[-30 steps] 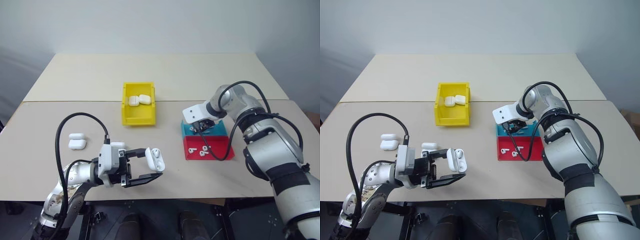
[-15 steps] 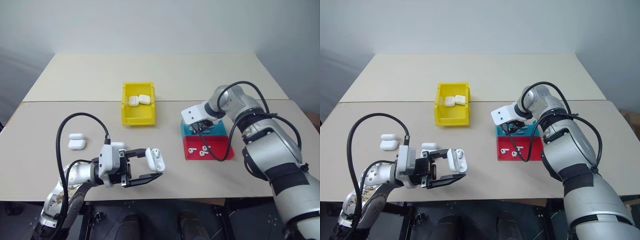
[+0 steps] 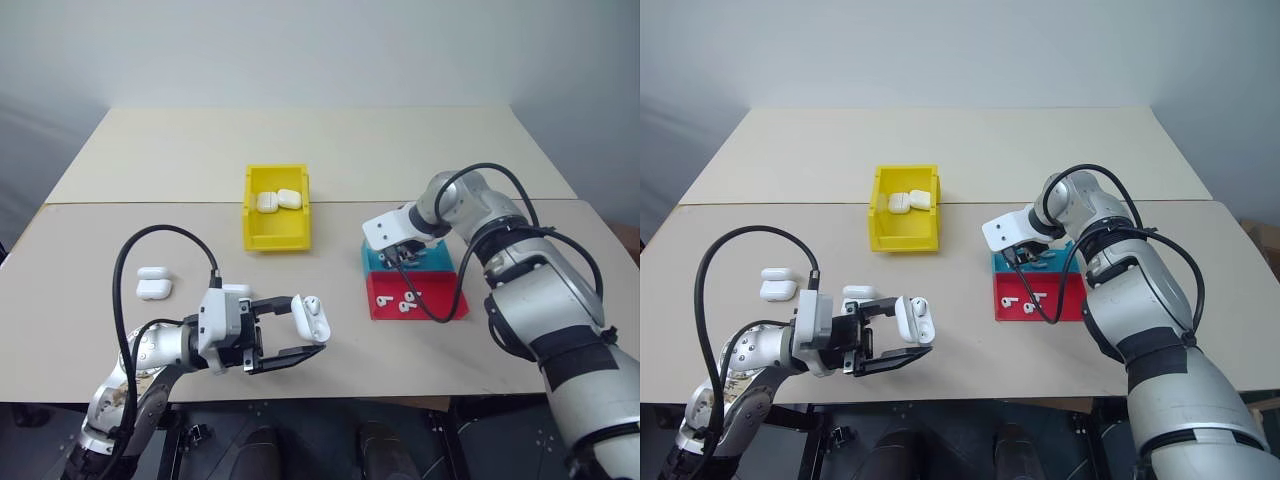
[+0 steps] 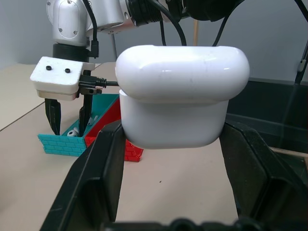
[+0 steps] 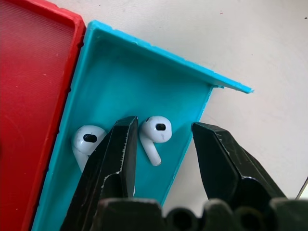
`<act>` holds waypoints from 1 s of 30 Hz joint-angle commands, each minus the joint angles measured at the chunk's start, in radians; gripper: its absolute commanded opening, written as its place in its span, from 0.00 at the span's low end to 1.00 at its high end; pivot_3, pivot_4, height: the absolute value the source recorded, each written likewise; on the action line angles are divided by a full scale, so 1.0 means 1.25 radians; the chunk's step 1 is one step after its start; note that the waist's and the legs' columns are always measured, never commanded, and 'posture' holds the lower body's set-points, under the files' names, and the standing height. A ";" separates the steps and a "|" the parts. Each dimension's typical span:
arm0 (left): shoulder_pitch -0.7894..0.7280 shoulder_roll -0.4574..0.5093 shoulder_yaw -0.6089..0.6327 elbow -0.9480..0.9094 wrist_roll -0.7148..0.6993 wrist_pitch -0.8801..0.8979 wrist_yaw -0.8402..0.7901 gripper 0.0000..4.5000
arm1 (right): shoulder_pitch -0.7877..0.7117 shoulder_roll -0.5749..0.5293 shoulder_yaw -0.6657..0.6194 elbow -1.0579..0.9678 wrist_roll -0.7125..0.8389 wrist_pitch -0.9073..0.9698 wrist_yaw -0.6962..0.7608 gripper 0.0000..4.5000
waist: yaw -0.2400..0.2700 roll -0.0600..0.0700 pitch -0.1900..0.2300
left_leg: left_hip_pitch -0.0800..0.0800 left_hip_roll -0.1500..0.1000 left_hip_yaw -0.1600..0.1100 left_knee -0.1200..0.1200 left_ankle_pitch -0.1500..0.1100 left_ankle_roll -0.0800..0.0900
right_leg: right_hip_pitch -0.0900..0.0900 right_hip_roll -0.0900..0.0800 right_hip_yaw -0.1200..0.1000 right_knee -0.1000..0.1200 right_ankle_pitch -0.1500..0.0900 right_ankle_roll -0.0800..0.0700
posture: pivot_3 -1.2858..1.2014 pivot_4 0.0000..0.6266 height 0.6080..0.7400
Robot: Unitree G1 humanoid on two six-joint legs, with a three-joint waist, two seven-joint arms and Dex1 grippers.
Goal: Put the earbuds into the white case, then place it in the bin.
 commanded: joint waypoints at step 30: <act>-0.019 -0.004 -0.005 -0.016 -0.004 -0.021 0.007 0.60 | -0.038 -0.014 -0.057 -0.009 0.031 0.030 0.016 0.14 | 0.000 0.000 0.000 | 0.000 0.000 0.000 0.000 0.000 0.000 | 0.000 0.000 0.000 0.000 0.000 0.000 | 0.52 0.24 1.00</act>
